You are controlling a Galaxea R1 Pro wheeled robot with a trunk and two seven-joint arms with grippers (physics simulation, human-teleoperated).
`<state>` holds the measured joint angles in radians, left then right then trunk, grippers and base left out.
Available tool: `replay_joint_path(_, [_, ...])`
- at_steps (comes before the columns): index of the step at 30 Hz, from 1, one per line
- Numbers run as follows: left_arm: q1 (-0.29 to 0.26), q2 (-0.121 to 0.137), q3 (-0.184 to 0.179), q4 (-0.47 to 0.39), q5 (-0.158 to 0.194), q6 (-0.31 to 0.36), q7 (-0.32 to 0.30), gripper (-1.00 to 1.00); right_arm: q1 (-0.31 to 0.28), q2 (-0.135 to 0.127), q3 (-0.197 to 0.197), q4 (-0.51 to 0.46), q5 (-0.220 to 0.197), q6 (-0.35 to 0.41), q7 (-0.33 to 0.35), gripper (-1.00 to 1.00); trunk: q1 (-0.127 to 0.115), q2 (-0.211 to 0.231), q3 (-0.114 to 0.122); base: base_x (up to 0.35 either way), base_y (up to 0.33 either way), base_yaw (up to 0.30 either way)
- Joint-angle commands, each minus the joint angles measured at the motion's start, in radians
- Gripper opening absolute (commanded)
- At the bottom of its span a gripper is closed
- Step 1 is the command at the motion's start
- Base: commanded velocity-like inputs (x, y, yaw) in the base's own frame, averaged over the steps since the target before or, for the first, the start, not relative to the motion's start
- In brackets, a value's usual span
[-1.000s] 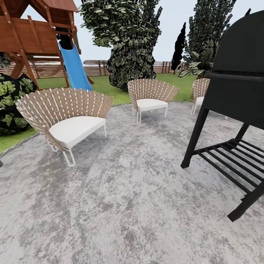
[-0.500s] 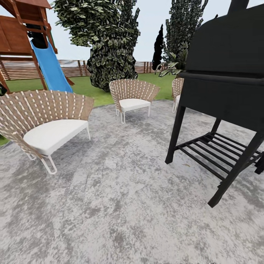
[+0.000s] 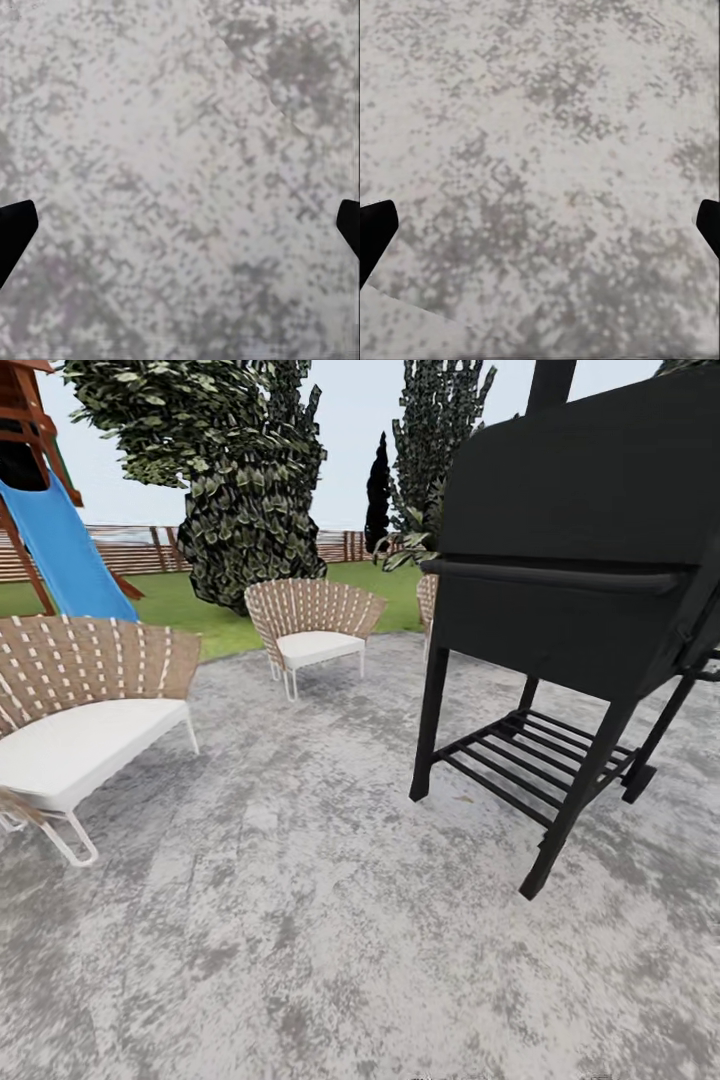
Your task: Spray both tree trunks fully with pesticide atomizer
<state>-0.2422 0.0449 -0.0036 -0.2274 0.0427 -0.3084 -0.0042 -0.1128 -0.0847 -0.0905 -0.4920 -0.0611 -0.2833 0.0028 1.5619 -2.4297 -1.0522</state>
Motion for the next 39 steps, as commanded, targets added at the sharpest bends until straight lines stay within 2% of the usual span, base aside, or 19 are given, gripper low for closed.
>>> replay_joint_path(1, [0.000,0.000,-0.001,0.000,0.003,-0.003,0.000,1.00,-0.001,0.000,0.001,0.001,-0.007,-0.004,0.000,1.00,0.000,0.000,0.000,0.000,-0.112,-0.300])
replay_joint_path(39, [0.000,-0.002,-0.001,0.000,0.002,-0.003,0.000,1.00,-0.001,-0.001,0.000,0.001,-0.007,-0.004,0.000,1.00,0.000,0.000,0.013,0.000,-0.241,-0.300])
